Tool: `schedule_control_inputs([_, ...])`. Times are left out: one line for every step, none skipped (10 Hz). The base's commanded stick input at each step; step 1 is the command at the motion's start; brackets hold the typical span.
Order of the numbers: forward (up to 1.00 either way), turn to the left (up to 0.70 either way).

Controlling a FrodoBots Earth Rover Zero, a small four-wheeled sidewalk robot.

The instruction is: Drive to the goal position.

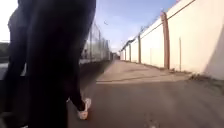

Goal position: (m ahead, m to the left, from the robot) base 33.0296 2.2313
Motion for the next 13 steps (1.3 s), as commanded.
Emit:
schedule_control_inputs([1.00,0.00])
schedule_control_inputs([1.00,0.00])
schedule_control_inputs([1.00,0.00])
schedule_control_inputs([1.00,0.00])
schedule_control_inputs([1.00,0.00])
schedule_control_inputs([1.00,0.00])
schedule_control_inputs([1.00,0.00])
schedule_control_inputs([1.00,0.00])
schedule_control_inputs([0.96,0.00])
schedule_control_inputs([0.91,0.00])
schedule_control_inputs([0.85,0.00])
schedule_control_inputs([0.85,0.00])
schedule_control_inputs([0.85,0.00])
